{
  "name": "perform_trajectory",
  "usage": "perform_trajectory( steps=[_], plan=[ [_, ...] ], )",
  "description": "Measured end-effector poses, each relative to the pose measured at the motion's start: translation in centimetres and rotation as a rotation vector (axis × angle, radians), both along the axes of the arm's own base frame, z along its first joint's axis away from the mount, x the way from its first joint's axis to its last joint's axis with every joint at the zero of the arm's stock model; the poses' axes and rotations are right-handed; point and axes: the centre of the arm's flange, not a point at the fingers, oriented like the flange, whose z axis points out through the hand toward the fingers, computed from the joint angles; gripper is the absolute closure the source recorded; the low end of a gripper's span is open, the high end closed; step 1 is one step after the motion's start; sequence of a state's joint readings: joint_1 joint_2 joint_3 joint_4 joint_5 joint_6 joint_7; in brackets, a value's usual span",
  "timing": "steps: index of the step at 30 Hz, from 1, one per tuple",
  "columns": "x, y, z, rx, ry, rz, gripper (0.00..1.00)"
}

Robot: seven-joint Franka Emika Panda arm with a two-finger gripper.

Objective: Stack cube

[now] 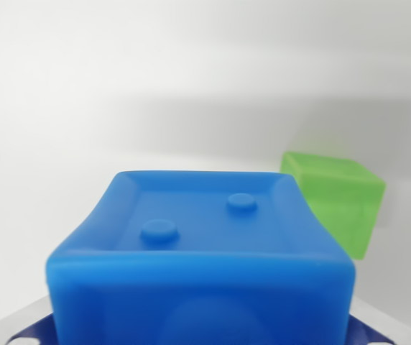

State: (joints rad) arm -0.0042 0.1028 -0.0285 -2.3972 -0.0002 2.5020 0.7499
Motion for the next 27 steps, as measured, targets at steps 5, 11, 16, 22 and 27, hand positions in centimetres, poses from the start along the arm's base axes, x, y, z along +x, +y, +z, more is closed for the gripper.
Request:
perform_trajectory(
  steps=[5, 11, 16, 22, 27],
  plan=[
    [-0.3, -0.9, 0.2, 0.0, 0.0, -0.012, 1.0],
    [-0.6, -1.9, 0.5, 0.0, 0.0, -0.028, 1.0],
    [-0.9, -2.7, 0.6, 0.0, 0.0, -0.04, 1.0],
    [-1.2, -3.7, 0.8, 0.0, 0.0, -0.054, 1.0],
    [-1.5, -4.7, 1.1, 0.0, 0.0, -0.068, 1.0]
  ],
)
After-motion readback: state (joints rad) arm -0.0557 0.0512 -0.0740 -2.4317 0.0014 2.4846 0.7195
